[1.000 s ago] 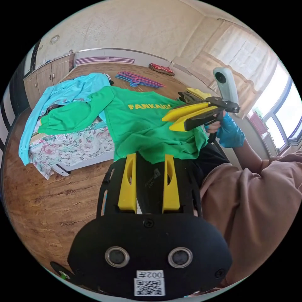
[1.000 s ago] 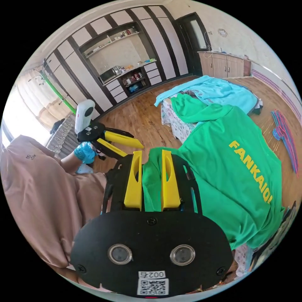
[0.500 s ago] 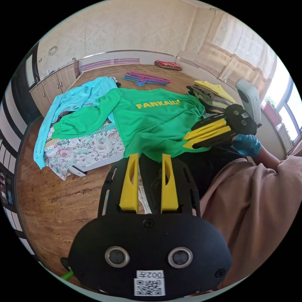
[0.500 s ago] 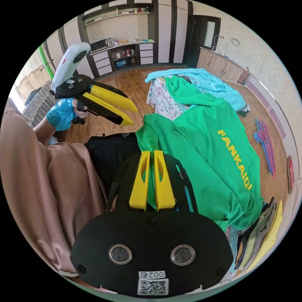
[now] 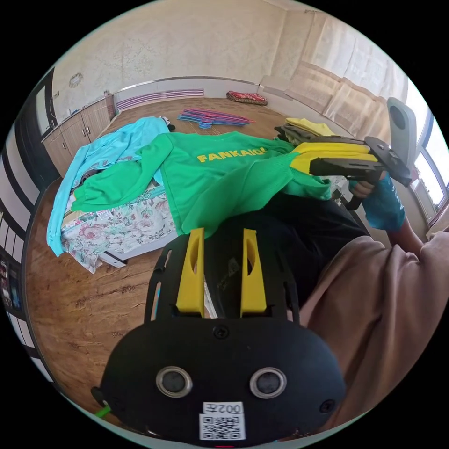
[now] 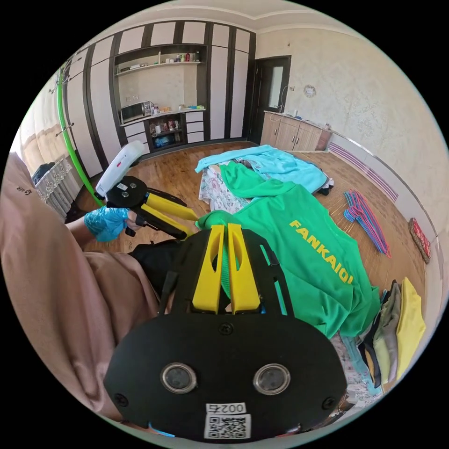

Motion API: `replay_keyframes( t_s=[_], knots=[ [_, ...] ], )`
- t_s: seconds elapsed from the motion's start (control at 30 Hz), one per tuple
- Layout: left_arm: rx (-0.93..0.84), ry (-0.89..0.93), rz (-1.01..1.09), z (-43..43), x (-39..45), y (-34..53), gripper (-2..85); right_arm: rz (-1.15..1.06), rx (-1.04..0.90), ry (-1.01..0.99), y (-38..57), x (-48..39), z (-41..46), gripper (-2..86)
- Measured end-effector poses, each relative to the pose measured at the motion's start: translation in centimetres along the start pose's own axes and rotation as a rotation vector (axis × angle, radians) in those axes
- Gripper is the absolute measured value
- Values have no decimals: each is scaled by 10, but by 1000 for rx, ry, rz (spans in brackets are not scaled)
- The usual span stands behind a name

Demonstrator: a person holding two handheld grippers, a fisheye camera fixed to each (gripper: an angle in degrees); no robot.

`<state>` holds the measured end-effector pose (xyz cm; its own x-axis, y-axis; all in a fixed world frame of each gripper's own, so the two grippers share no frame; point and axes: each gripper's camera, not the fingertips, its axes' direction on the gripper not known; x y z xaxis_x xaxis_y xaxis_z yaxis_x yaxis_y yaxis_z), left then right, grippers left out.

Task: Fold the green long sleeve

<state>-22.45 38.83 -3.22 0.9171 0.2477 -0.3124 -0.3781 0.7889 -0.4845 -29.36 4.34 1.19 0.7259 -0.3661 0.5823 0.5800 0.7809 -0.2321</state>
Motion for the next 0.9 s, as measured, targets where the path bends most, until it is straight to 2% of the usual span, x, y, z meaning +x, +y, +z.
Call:
replay_keyframes(
  t_s=[0.2, 0.4, 0.53, 0.63, 0.8, 0.9],
  knots=[
    [40, -117, -41, 12, 6, -4, 73, 43, 14, -45, 8, 3, -1, -5],
    [62, -165, -25, 19, 0, -20, 65, -35, -46, 170, 15, -2, 22, -2],
    [13, -228, -27, 34, -3, -36, 70, 37, -184, 104, 15, 17, 57, 7],
    [-7, -262, -93, 30, -8, -40, 65, 60, -208, 89, 13, 26, 68, 25],
    [12, -191, -131, 13, -17, -26, 45, 27, -194, 4, 5, 27, 76, 121],
    [1, -112, -69, 10, -12, -15, 45, -21, -198, 2, -2, 22, 85, 129]
  ],
)
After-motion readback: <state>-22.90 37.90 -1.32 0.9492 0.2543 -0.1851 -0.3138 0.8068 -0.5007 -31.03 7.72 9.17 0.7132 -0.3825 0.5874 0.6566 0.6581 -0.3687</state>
